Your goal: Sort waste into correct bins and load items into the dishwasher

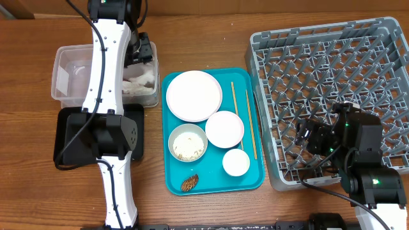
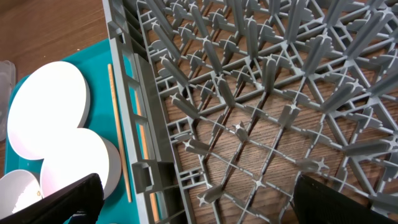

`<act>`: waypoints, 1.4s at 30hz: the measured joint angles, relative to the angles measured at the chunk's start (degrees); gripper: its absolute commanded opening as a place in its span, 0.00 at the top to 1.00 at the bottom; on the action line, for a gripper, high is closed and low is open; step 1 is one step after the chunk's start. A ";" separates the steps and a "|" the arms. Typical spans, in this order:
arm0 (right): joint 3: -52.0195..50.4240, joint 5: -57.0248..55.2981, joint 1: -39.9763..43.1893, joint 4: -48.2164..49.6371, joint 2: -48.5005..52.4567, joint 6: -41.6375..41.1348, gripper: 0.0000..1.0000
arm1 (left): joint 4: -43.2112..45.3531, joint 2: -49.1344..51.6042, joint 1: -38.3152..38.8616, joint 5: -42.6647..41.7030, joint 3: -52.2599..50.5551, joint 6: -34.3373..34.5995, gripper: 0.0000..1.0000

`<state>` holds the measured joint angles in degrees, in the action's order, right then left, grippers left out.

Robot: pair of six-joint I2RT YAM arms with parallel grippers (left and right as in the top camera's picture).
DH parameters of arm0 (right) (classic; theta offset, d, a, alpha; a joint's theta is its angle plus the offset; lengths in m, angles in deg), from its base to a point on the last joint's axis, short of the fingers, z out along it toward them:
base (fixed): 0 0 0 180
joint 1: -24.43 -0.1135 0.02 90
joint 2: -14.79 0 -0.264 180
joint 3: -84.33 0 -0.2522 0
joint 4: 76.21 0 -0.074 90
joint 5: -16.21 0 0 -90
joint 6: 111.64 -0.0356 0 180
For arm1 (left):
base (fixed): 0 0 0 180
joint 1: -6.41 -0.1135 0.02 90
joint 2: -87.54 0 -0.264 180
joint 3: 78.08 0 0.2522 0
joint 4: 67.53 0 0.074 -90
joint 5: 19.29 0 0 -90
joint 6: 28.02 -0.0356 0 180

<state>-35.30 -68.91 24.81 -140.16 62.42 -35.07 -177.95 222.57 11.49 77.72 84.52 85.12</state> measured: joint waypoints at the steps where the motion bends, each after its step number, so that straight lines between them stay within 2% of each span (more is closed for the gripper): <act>1: 0.00 0.00 0.00 0.00 0.00 -0.02 0.00 | -0.02 0.00 -0.11 0.17 0.00 -0.07 0.25; 4: 0.00 0.02 0.00 0.00 0.00 0.00 0.00 | 0.13 0.00 -0.20 0.59 0.00 0.13 0.15; 10: 0.00 0.00 0.00 0.02 0.00 -0.02 0.00 | 3.54 0.00 -0.20 1.11 0.00 0.20 0.07; 12: 0.00 0.02 0.00 -0.02 0.00 -0.02 0.00 | 3.39 0.00 -0.20 1.18 0.00 0.22 0.00; 17: 0.00 0.00 0.00 0.00 0.00 -0.02 0.00 | 0.02 0.00 -0.20 1.31 0.00 0.17 0.00; 28: 0.00 0.00 0.00 -0.94 0.00 0.00 0.00 | 0.04 -0.26 -0.20 -3.41 -0.74 -3.19 0.00; 33: 0.00 0.02 0.00 -1.03 0.00 -0.02 0.00 | 0.02 -4.72 -0.20 -4.48 -9.38 -3.93 0.00; 42: 0.00 0.00 0.02 -1.05 0.00 -0.02 0.00 | -0.09 -20.61 -0.20 -4.07 -31.30 -4.09 0.00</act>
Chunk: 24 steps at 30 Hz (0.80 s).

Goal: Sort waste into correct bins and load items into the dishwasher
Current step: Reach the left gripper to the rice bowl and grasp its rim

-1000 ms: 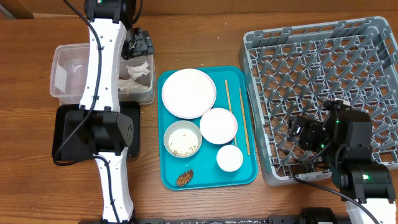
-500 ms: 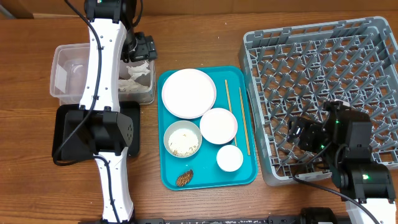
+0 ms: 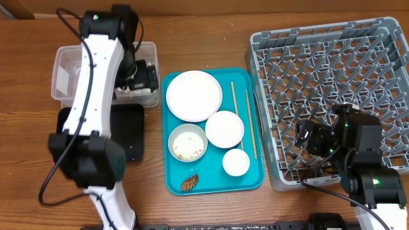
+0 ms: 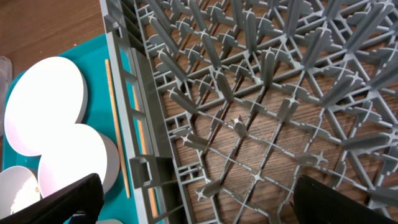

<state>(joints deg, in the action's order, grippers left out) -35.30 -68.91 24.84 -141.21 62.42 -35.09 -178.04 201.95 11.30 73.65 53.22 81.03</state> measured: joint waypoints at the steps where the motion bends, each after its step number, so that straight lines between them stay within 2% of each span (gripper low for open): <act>1: 0.00 0.00 -0.02 0.00 0.00 0.02 0.00 | 0.04 -1.90 0.00 0.33 -2.36 0.07 0.00; 8: 0.00 0.00 -0.02 0.07 0.00 0.00 0.00 | 2.19 -13.57 0.00 8.26 -15.91 6.75 0.00; 13: 0.00 0.00 -0.02 0.15 0.00 -0.02 0.00 | 11.52 -25.11 0.46 8.87 -26.01 9.18 0.00; 18: 0.00 -0.02 -0.02 0.20 0.00 0.00 0.00 | 22.80 -35.47 5.25 6.95 -36.20 10.01 0.00; 24: 0.00 0.00 -0.02 0.17 0.00 0.02 0.00 | 35.15 -37.13 14.91 2.14 -45.92 10.64 0.00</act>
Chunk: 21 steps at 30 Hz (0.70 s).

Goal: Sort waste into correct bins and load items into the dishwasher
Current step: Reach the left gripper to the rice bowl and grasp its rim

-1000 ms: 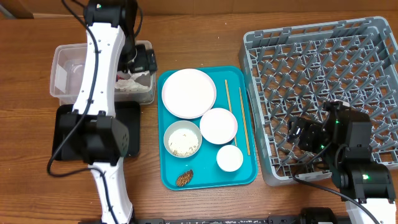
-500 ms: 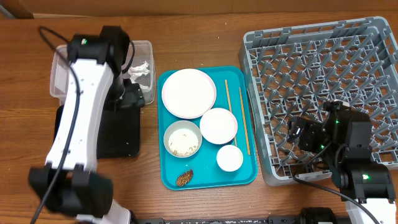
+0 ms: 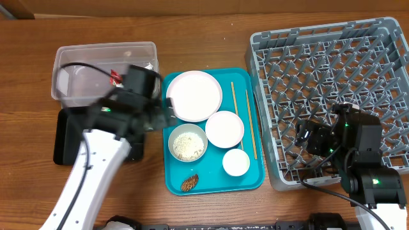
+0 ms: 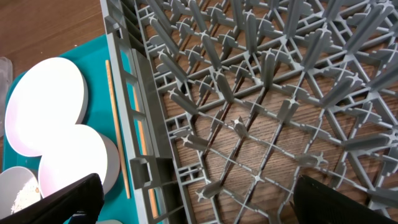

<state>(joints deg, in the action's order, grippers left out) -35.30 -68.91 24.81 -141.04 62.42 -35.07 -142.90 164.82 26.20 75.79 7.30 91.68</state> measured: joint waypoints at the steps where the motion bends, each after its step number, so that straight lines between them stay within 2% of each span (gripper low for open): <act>1: 0.00 -0.02 0.00 -0.02 0.00 -0.02 0.00 | 1.31 0.44 1.66 -0.55 -1.05 -0.02 0.00; 6: 0.00 0.00 0.00 0.02 0.00 -0.02 0.00 | 4.39 4.26 9.18 -2.21 -3.04 -0.72 0.01; 10: 0.00 0.00 0.00 0.00 0.00 0.00 0.00 | 5.84 6.95 12.90 -2.80 -3.04 -2.05 0.12; 18: 0.00 -0.02 0.00 0.00 0.00 0.00 0.00 | 6.14 13.81 18.64 -2.97 -3.04 -7.21 0.19; 21: 0.00 0.00 0.02 -0.02 0.00 0.00 0.00 | 6.14 17.75 20.28 -3.02 -3.04 -8.94 0.27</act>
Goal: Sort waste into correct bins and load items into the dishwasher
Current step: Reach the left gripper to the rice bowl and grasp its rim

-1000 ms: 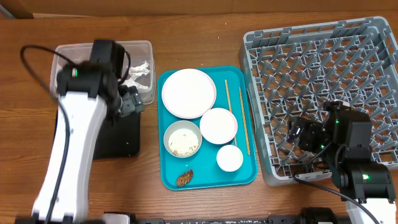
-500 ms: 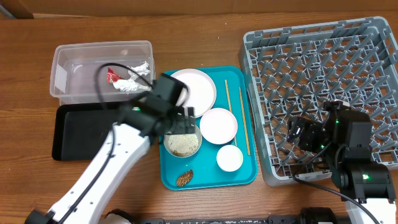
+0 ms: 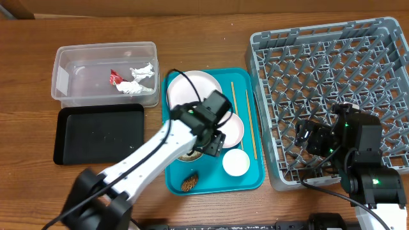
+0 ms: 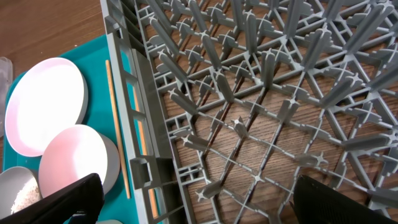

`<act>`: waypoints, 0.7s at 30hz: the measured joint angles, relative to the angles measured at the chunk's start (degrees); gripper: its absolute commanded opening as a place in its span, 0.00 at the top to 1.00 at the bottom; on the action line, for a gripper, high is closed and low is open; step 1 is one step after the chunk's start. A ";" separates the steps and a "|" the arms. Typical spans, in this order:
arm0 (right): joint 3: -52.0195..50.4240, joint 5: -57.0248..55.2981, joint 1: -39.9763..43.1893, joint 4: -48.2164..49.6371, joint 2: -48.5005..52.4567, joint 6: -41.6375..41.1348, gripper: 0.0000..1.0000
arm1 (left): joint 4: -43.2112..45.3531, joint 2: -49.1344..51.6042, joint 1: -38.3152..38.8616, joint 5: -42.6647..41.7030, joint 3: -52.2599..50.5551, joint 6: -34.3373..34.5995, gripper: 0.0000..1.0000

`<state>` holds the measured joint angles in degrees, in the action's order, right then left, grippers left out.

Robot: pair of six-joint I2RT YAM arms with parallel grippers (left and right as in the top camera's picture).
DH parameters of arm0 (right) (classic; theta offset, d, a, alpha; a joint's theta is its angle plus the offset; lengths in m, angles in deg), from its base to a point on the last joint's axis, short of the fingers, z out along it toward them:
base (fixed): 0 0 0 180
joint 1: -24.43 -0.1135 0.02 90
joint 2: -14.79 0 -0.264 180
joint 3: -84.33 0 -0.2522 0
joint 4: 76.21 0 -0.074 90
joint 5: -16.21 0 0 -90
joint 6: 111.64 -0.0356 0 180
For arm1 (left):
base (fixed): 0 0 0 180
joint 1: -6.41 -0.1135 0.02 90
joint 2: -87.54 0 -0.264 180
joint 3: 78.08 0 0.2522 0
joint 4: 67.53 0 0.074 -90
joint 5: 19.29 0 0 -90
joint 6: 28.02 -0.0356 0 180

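On the teal tray (image 3: 174, 182) lie a large white plate (image 3: 190, 88), a smaller white bowl (image 3: 235, 128), a small white cup (image 3: 236, 162), two chopsticks (image 3: 251, 131) and a brown food scrap (image 3: 190, 184). My left gripper (image 3: 211, 142) hovers over the bowl of food crumbs (image 4: 22, 194). The arm hides most of that bowl from overhead, and I cannot see whether the fingers are open or shut. My right gripper (image 4: 205, 205) is open and empty over the front left corner of the grey dish rack (image 3: 332, 76).
A clear plastic bin (image 3: 77, 76) at the back left holds crumpled white paper and a red wrapper (image 3: 133, 82). A black tray (image 3: 99, 133) lies in front of it. The rack's raised wall (image 4: 134, 124) stands between the right gripper and the teal tray.
My left gripper was at the left edge of the teal tray beside the black tray. It now sits further right, over the crumb bowl. The right arm has not moved.
The left gripper was first down at the right end of the clear bin, by white paper. At the following moment it was still at the bin's right side. Then it was outside the bin, with paper and red wrapper lying inside. Now it is over the tray.
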<state>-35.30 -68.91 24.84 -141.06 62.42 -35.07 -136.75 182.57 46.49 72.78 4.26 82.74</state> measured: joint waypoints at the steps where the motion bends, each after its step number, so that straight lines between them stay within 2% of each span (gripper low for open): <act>1: 0.00 -0.02 -0.02 0.04 0.00 0.00 0.00 | 0.00 0.81 0.11 0.02 0.00 -0.42 0.30; 6: 0.00 0.00 -0.02 0.04 0.00 -0.04 0.00 | 0.44 4.46 0.46 0.04 -0.07 -1.70 0.55; 21: 0.00 0.00 -0.02 0.02 0.00 -0.02 0.00 | 1.92 5.75 0.90 -0.02 -0.24 -1.75 0.59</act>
<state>-35.30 -68.91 24.81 -141.04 62.42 -35.09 -134.83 188.32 47.38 72.75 4.02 80.99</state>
